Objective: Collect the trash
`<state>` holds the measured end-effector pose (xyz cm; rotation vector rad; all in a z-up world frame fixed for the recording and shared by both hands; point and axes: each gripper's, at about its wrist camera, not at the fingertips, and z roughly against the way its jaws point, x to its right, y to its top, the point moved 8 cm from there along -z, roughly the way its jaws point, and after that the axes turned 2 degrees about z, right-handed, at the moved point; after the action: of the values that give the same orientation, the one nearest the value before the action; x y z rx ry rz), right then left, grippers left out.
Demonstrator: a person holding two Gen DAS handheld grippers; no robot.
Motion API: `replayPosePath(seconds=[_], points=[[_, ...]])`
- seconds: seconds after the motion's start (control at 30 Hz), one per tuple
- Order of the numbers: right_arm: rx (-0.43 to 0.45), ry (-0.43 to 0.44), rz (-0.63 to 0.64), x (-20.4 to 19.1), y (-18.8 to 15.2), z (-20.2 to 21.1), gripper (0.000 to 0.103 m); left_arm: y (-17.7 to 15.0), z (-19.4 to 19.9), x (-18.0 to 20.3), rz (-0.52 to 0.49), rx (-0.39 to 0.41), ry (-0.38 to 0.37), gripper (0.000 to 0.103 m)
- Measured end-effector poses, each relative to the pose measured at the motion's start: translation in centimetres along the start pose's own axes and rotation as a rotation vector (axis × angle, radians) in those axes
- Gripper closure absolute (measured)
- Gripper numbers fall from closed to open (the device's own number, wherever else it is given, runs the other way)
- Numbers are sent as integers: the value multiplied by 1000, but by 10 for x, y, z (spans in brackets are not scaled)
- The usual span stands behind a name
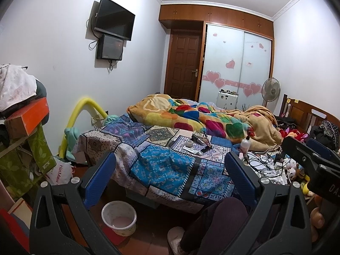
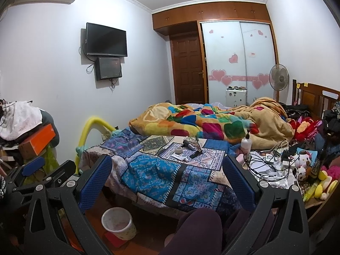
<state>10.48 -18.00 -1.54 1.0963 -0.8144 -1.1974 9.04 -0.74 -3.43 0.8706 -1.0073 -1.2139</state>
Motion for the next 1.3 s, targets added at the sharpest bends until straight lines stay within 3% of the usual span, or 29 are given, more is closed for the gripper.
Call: replayPosePath(seconds=[0.33,0.53,1.0,1.3], points=[[-1,-64,9,33,18,-48,0,19,-67,12,19,-79,-23,0],[-27,-112,32,67,22,-90,0,26,-126,26,27,-137,-48,7],[-222,-144,14,157,0,-214,0,0,-295,80,9,-300,-82,7],[-316,-85,19,187,-13,-295,0,-22,-393,94,29,-388,-44,7]])
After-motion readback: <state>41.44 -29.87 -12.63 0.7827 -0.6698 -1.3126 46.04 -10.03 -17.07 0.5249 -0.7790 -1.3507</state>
